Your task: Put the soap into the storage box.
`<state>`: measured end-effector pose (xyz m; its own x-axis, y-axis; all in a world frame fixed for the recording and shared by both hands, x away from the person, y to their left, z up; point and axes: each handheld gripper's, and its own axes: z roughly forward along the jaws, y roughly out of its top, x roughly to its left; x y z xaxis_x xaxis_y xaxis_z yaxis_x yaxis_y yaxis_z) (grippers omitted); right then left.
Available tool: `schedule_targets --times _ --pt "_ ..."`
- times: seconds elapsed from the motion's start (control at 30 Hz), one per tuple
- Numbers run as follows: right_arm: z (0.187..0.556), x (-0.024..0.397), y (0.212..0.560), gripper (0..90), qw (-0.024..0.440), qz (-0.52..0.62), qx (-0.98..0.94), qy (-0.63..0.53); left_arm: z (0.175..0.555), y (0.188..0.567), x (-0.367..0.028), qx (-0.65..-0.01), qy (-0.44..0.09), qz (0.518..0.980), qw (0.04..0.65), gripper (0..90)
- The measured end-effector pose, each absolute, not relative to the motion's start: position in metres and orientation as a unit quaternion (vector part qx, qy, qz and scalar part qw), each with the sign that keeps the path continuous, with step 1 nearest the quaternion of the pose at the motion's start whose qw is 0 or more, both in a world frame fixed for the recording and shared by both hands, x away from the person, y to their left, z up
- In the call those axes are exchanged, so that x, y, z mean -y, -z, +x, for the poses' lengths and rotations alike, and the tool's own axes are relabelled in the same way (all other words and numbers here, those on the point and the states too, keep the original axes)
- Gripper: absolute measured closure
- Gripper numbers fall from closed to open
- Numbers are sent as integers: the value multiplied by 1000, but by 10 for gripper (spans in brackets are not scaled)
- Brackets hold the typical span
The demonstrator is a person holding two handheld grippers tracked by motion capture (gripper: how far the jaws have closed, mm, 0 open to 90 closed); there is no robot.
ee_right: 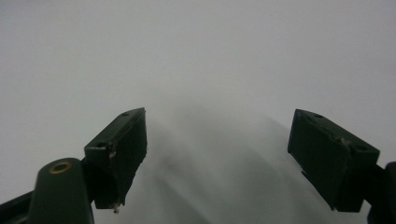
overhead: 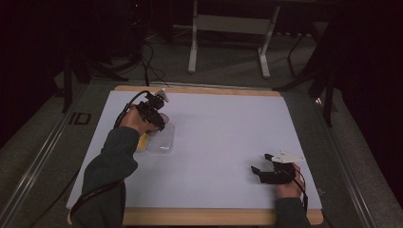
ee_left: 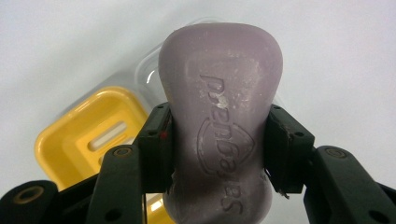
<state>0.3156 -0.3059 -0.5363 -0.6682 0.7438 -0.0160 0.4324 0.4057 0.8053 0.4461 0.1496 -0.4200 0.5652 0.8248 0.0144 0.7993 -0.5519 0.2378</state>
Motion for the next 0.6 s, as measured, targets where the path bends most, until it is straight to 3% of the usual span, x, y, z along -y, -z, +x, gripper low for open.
schedule_targets --times 0.6 --pt "315 305 536 194 192 360 -816 -409 445 431 -179 -495 -64 860 105 503"
